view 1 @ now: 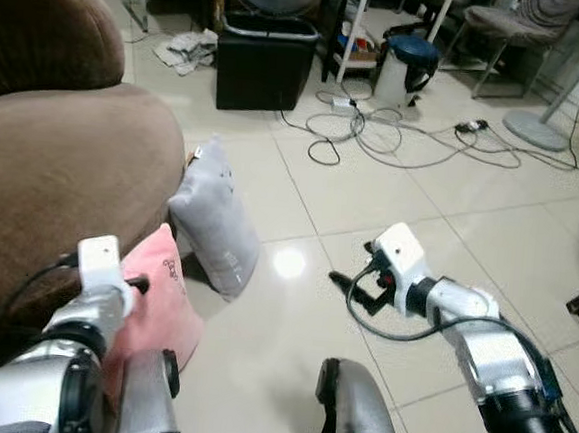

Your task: Move the pillow to the sofa from floor

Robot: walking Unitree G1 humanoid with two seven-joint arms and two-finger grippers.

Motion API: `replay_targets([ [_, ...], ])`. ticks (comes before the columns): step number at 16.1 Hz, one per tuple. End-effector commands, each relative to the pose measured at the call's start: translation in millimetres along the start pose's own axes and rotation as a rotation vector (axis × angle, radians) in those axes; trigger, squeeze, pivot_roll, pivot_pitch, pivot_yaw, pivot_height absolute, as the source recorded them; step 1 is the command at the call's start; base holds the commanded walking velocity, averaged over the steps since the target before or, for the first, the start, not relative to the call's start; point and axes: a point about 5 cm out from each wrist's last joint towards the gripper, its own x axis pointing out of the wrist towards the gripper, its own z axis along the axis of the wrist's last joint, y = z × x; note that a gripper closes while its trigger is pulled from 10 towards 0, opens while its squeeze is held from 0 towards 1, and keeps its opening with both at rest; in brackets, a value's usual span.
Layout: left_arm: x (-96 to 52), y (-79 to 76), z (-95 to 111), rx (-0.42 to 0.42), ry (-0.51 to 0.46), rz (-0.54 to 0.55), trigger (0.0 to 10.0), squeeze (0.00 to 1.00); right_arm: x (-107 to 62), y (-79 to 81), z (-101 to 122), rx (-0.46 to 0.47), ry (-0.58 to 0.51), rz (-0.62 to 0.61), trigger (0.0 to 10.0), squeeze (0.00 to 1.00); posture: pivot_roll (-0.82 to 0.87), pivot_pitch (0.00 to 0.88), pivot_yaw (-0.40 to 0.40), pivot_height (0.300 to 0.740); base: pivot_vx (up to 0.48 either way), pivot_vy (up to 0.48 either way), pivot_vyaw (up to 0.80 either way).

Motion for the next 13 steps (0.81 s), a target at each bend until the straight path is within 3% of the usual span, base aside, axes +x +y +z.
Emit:
replay_targets([
  [1, -0.1, -3.5, 0, 0.02, -0.017, -0.008, 10.0, 0.0, 0.4, 10.9, 0, -0.031, -0.006, 0.061, 10.0, 0.0, -0.09, 0.101, -0.138, 0.526, 0.0, 0.0, 0.0],
  [3, 0.0, -2.5, -4, 0.026, -0.03, -0.006, 10.0, 0.0, 3.1, 29.5, -5, -0.084, 0.011, 0.128, 10.0, 0.0, -0.08, 0.098, -0.125, 0.526, 0.0, 0.0, 0.0],
  [4, 0.1, 0.3, -10, 0.036, -0.026, -0.004, 10.0, 0.0, 6.6, 43.5, -11, -0.164, 0.041, 0.154, 10.0, 0.0, -0.09, 0.093, -0.101, 0.526, 0.0, 0.0, 0.0],
  [6, 0.1, 3.8, -16, 0.073, -0.024, -0.011, 10.0, 0.0, 8.0, 55.1, -11, -0.233, 0.042, 0.151, 10.0, 0.0, -0.13, 0.105, -0.082, 0.526, 0.0, 0.0, 0.0],
  [10, -0.3, -0.2, -19, 0.204, -0.05, -0.049, 10.0, 0.0, 2.0, 54.9, -6, -0.244, 0.025, 0.131, 10.0, 0.0, -0.17, 0.097, -0.074, 0.526, 0.0, 0.0, 0.0],
  [13, -0.7, -2.6, -19, 0.38, -0.073, -0.078, 10.0, 0.0, -7.1, 51.2, -10, -0.298, 0.052, 0.123, 10.0, 0.0, -0.2, 0.083, -0.076, 0.526, 0.0, 0.0, 0.0],
])
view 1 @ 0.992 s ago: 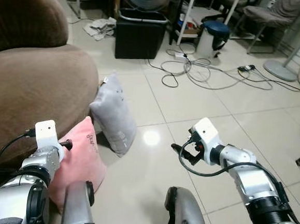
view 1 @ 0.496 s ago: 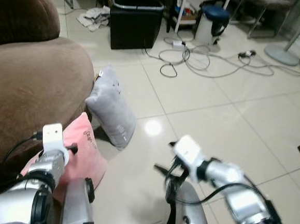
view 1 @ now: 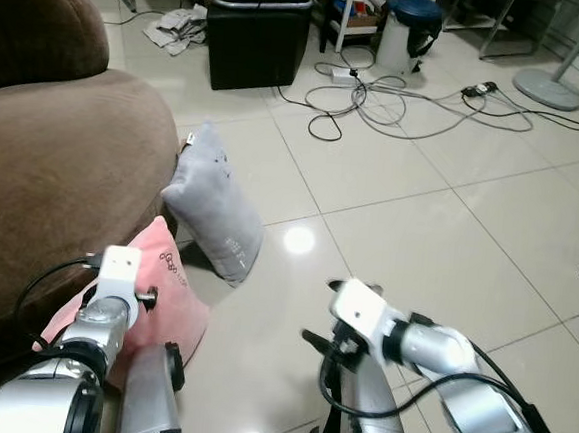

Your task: Move the pillow to the sofa from floor

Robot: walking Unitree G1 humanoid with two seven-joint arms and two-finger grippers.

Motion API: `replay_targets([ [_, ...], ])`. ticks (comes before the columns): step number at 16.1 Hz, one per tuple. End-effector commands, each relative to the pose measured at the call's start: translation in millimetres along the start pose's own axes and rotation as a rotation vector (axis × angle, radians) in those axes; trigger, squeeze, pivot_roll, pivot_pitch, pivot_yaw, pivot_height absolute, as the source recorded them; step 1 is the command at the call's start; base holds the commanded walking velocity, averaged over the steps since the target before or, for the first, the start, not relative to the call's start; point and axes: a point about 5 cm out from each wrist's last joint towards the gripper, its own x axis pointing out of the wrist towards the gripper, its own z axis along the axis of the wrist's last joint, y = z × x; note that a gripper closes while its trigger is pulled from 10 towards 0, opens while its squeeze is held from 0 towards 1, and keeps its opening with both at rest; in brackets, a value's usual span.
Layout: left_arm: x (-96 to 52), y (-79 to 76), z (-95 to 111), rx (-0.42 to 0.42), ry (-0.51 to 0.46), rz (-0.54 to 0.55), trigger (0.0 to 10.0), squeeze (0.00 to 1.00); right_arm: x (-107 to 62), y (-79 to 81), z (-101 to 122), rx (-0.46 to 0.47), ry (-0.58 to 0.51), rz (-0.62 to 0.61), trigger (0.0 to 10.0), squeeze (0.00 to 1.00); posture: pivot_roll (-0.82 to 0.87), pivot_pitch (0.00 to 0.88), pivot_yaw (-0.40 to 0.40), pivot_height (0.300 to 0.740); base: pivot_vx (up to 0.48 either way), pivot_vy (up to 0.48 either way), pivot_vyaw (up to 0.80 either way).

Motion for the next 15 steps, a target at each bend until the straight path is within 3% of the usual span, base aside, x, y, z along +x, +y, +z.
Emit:
replay_targets([
  [1, 0.0, 2.3, 3, 0.113, -0.019, -0.008, 10.0, 0.0, -5.8, -2.7, 6, -0.03, -0.019, -0.013, 10.0, 0.0, -0.22, 0.081, -0.084, 0.526, 0.0, 0.0, 0.0],
  [3, -0.3, 8.9, 2, 0.262, -0.015, 0.016, 10.0, 0.0, -11.7, -3.5, 7, -0.039, -0.01, -0.009, 10.0, 0.0, -0.23, 0.086, -0.105, 0.526, 0.0, 0.0, 0.0],
  [6, -0.8, 15.6, 0, 0.35, -0.006, 0.049, 10.0, 0.0, -18.6, -4.4, 6, -0.035, -0.003, -0.006, 10.0, 0.0, -0.24, 0.1, -0.132, 0.526, 0.0, 0.0, 0.0],
  [9, -1.4, 22.4, -3, 0.285, 0.012, 0.055, 10.0, 0.0, -22.6, -10.2, 14, -0.003, -0.027, -0.01, 10.0, 0.0, -0.25, 0.113, -0.164, 0.526, 0.0, 0.0, 0.0],
  [14, -3.3, 45.0, 6, 0.301, -0.025, 0.136, 10.0, 0.0, -40.8, -15.8, 22, -0.011, -0.033, 0.004, 10.0, 0.0, -0.25, 0.162, -0.237, 0.526, 0.0, 0.0, 0.0],
  [15, -5.0, 56.7, 7, 0.326, -0.031, 0.181, 10.0, 0.0, -43.4, -15.9, 25, -0.012, -0.029, 0.015, 10.0, 0.0, -0.27, 0.169, -0.256, 0.526, 0.0, 0.0, 0.0],
])
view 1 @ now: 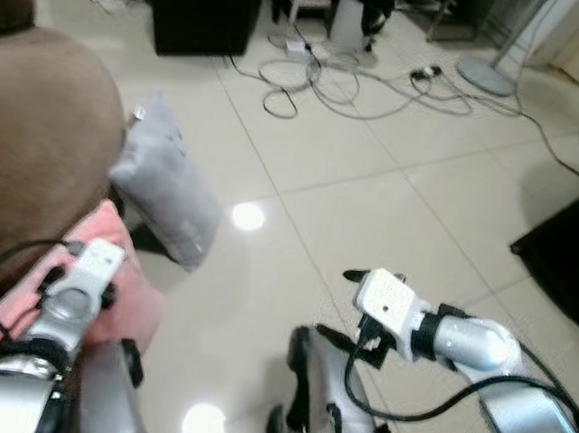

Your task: Move the pillow to the sofa from floor

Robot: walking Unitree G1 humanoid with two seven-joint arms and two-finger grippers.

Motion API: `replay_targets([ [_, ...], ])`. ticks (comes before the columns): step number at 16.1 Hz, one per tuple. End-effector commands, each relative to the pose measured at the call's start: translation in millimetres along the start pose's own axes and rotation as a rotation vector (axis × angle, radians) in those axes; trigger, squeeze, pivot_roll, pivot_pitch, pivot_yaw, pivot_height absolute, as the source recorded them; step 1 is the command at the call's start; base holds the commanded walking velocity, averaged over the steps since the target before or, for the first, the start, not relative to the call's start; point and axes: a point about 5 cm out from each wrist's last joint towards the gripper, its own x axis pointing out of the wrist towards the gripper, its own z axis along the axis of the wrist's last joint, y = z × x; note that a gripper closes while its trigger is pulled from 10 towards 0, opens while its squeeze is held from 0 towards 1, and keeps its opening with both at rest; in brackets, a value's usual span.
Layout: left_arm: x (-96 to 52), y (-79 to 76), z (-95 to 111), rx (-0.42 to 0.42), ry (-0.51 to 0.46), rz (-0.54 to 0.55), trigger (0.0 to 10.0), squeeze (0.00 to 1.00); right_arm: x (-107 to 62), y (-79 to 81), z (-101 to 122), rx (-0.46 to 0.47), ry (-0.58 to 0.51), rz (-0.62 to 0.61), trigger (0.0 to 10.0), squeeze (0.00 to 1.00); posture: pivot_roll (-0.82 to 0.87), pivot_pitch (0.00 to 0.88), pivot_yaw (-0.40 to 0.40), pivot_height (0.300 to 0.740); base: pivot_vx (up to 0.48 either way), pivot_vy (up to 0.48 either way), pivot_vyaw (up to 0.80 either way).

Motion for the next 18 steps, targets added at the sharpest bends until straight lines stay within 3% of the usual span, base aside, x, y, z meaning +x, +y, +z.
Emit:
replay_targets([
  [1, -0.2, 1.4, -1, 0.027, -0.003, 0.016, 10.0, 0.0, -9.3, -2.7, -1, 0.015, 0.012, 0.001, 10.0, 0.0, -0.28, 0.169, -0.266, 0.526, 0.0, 0.0, 0.0],
  [5, -1.0, 13.8, -6, 0.041, -0.007, 0.107, 10.0, 0.0, -24.9, 0.3, 3, -0.003, 0.032, 0.041, 10.0, 0.0, -0.3, 0.166, -0.312, 0.526, 0.0, 0.0, 0.0],
  [10, -2.8, 25.0, -9, 0.133, -0.029, 0.217, 10.0, 0.0, -30.5, 1.1, 8, -0.002, 0.041, 0.068, 10.0, 0.0, -0.29, 0.156, -0.337, 0.526, 0.0, 0.0, 0.0],
  [14, -3.9, 6.7, -24, 0.14, 0.024, 0.052, 10.0, 0.0, -30.5, 8.0, 7, 0.006, 0.034, 0.158, 10.0, 0.0, -0.27, 0.134, -0.327, 0.526, 0.0, 0.0, 0.0],
  [15, -4.2, 6.3, -26, 0.141, 0.03, 0.043, 8.7, 0.0, -30.5, 9.9, 7, 0.005, 0.029, 0.179, 10.0, 0.0, -0.27, 0.13, -0.324, 0.526, 0.0, 0.0, 0.0],
  [16, -4.3, 7.1, -27, 0.147, 0.034, 0.044, 3.9, 0.0, -30.5, 10.2, 6, 0.003, 0.029, 0.182, 10.0, 0.0, -0.27, 0.13, -0.324, 0.526, 0.0, 0.0, 0.0],
  [17, -4.4, 8.0, -28, 0.154, 0.045, 0.045, 0.0, 0.0, -30.3, 9.9, 5, 0.001, 0.032, 0.182, 10.0, 0.0, -0.26, 0.119, -0.321, 0.526, 0.0, 0.0, 0.0],
  [18, -4.4, 8.1, -29, 0.158, 0.047, 0.041, 0.0, 0.0, -30.2, 9.8, 4, 0.0, 0.032, 0.181, 10.0, 0.0, -0.26, 0.119, -0.321, 0.526, 0.0, 0.0, 0.0],
])
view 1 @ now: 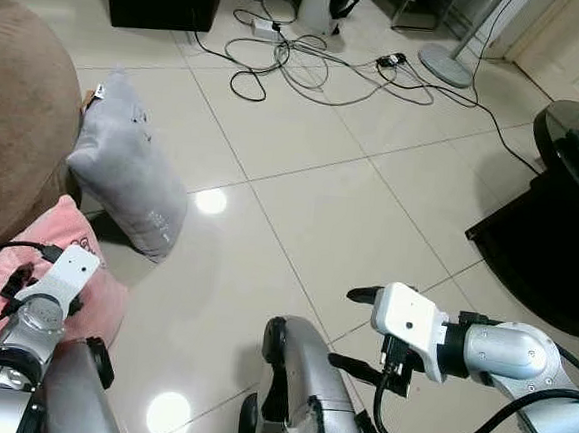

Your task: Move the pillow to the sofa from floor

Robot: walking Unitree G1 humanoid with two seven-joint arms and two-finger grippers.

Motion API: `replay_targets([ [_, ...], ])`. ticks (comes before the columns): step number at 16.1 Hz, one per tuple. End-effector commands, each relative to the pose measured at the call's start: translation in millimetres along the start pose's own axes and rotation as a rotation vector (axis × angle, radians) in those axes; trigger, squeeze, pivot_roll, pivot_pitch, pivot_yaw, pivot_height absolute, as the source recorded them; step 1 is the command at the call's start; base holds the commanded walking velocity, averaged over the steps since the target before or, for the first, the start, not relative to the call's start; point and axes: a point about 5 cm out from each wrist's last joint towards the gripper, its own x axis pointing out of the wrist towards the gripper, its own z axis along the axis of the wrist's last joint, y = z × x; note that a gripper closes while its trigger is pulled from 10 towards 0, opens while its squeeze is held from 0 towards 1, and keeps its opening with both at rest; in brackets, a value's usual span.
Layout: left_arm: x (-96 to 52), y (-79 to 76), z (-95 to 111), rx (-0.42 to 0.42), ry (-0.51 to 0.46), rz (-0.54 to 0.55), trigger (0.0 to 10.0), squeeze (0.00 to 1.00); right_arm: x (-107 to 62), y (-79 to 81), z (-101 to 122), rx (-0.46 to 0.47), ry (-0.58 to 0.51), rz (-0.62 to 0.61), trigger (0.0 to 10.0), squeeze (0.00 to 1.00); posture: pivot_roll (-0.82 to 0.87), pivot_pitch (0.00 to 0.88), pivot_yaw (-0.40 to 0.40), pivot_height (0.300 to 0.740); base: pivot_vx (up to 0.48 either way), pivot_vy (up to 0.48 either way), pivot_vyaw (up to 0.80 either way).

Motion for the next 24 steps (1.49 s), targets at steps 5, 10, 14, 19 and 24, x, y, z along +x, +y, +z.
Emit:
replay_targets([
  [5, -1.6, -8.3, -8, 0.038, 0.037, -0.062, 0.0, 0.0, 0.2, 2.6, -6, 0.006, 0.018, 0.009, 10.0, 0.0, -0.25, 0.116, -0.312, 0.526, 0.0, 0.0, 0.0],
  [10, -2.0, -5.3, -13, 0.068, 0.048, -0.077, 0.0, 0.0, 1.9, 0.7, -5, 0.002, 0.008, -0.002, 10.0, 0.0, -0.25, 0.125, -0.305, 0.526, 0.0, 0.0, 0.0],
  [14, -1.7, -1.9, -14, 0.065, 0.053, -0.072, 0.0, 0.0, 3.3, 1.0, -5, 0.007, -0.001, -0.008, 10.0, 0.0, -0.22, 0.118, -0.312, 0.526, 0.0, 0.0, 0.0],
  [19, -1.1, 2.3, -13, 0.061, 0.052, -0.08, 0.0, 0.0, 10.8, -2.0, -3, 0.004, -0.012, -0.02, 10.0, 0.0, -0.21, 0.105, -0.307, 0.526, 0.0, 0.0, 0.0],
  [24, -1.0, -0.3, -12, 0.034, 0.052, -0.097, 0.0, 0.0, 13.9, -6.4, -4, -0.005, -0.016, -0.024, 10.0, 0.0, -0.21, 0.084, -0.305, 0.526, 0.0, 0.0, 0.0],
])
